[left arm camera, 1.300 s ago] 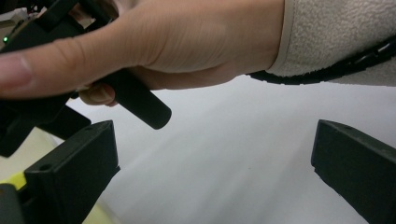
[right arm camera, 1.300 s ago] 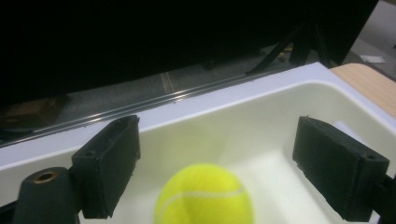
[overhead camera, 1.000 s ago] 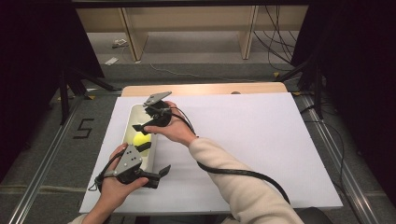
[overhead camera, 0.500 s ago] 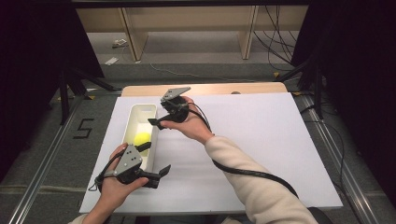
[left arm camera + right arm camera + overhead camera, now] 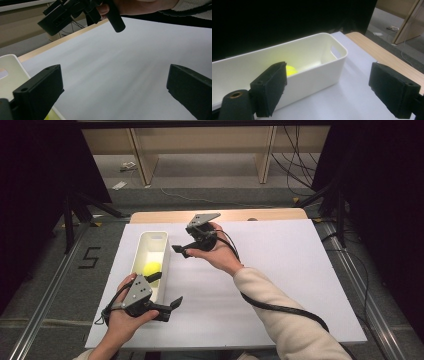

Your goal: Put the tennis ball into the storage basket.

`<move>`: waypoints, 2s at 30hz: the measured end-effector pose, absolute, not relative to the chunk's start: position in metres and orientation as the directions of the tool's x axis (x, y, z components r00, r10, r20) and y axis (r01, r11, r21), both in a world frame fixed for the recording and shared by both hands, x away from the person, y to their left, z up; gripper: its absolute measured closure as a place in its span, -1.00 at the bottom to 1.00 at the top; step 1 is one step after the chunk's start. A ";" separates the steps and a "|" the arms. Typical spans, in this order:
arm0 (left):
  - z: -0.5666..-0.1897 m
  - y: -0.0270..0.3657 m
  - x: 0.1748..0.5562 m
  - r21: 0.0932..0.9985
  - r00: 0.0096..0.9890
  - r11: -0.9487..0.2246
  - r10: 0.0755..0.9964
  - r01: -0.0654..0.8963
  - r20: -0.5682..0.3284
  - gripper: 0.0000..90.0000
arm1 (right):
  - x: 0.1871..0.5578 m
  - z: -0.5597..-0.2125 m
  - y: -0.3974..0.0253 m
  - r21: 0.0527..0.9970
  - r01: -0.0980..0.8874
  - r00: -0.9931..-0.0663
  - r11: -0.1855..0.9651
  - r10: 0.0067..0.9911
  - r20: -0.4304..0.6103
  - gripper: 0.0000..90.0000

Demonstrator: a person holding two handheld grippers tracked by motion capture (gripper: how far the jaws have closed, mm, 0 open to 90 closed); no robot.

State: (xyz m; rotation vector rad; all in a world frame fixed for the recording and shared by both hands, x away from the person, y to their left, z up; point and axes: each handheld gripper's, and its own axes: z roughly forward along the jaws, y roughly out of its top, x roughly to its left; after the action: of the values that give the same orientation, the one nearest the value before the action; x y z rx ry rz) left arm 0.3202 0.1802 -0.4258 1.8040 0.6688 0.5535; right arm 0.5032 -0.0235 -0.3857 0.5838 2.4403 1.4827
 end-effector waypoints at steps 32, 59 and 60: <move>-0.425 0.180 0.320 0.951 0.732 -0.259 0.679 0.172 0.052 -1.00 | 0.498 -0.388 -0.087 0.891 0.258 -0.846 0.373 0.533 0.021 -0.66; -0.425 0.179 0.321 0.951 0.731 -0.256 0.681 0.172 0.051 -1.00 | 0.499 -0.388 -0.152 0.897 0.296 -0.782 0.329 0.622 0.030 -0.66; -0.425 0.179 0.321 0.951 0.731 -0.256 0.681 0.173 0.051 -1.00 | 0.499 -0.388 -0.153 0.897 0.297 -0.782 0.327 0.623 0.031 -0.65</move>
State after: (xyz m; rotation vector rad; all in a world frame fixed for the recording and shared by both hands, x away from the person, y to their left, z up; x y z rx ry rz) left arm 0.3206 0.1794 -0.4253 1.7985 0.6699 0.5582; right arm 0.4986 -0.1535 -0.3877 0.8223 2.2788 1.4363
